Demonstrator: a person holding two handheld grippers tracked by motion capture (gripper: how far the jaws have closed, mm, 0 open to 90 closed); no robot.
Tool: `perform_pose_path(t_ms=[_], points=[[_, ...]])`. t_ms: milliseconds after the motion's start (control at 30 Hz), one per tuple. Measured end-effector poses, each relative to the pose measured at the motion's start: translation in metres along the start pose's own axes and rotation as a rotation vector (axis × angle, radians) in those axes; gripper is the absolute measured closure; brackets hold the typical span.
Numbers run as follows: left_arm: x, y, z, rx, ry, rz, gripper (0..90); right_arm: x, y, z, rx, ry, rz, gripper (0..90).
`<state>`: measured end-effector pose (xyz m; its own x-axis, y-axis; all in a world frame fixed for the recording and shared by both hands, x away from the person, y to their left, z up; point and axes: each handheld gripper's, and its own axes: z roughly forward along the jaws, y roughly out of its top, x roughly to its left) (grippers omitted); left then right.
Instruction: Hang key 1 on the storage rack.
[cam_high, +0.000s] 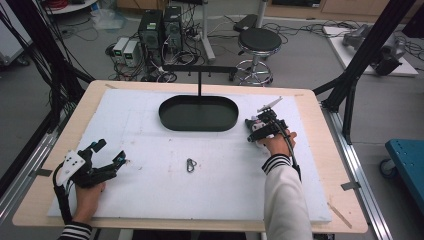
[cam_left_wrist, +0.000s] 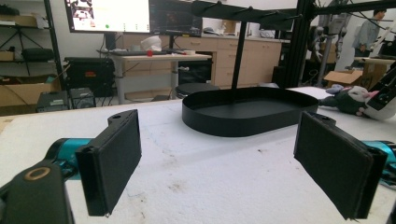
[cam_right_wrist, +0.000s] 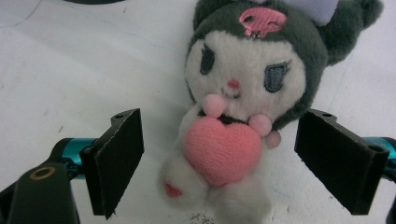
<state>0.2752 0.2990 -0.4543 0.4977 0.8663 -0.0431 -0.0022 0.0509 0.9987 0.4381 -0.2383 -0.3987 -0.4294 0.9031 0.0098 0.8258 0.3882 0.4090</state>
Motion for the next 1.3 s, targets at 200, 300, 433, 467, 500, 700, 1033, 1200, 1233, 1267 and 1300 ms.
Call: perform_pose_path(t_ms=[200, 300, 433, 467, 500, 700, 1033, 1200, 1233, 1267, 1300], points=[[0.000, 0.000, 0.000, -0.003, 0.002, -0.006, 15.2, -0.001, 0.000, 0.001, 0.013, -0.009, 0.015, 19.3], [0.000, 0.000, 0.000, -0.002, 0.003, -0.004, 15.2, -0.002, -0.001, 0.002, 0.022, -0.006, 0.021, 24.5], [0.000, 0.000, 0.000, -0.001, 0.002, -0.005, 15.2, -0.004, -0.001, 0.005, 0.042, -0.015, 0.036, 31.2], [0.000, 0.000, 0.000, -0.001, 0.002, -0.005, 15.2, -0.004, -0.001, 0.005, 0.045, -0.011, 0.039, 32.5], [0.001, 0.000, 0.000, -0.002, 0.002, -0.005, 15.2, -0.004, -0.001, 0.005, 0.045, -0.011, 0.039, 32.5], [0.000, 0.000, 0.000, -0.002, 0.003, -0.004, 15.2, -0.006, -0.001, 0.006, 0.071, 0.030, 0.099, 46.8], [0.000, 0.000, 0.000, -0.003, 0.004, -0.007, 15.2, -0.009, -0.001, 0.004, 0.070, 0.044, 0.094, 55.2], [0.000, 0.000, 0.000, -0.003, 0.004, -0.007, 15.2, -0.008, -0.001, 0.002, 0.054, 0.040, 0.069, 55.2], [0.000, 0.000, 0.000, -0.002, 0.003, -0.008, 15.2, -0.008, -0.001, 0.001, 0.047, 0.036, 0.064, 55.2], [0.000, 0.000, 0.000, -0.003, 0.004, -0.009, 15.2, -0.008, 0.000, -0.001, 0.038, 0.038, 0.064, 55.2], [0.000, 0.000, 0.000, -0.003, 0.003, -0.009, 15.2, -0.008, 0.000, -0.003, 0.019, 0.038, 0.050, 55.2]])
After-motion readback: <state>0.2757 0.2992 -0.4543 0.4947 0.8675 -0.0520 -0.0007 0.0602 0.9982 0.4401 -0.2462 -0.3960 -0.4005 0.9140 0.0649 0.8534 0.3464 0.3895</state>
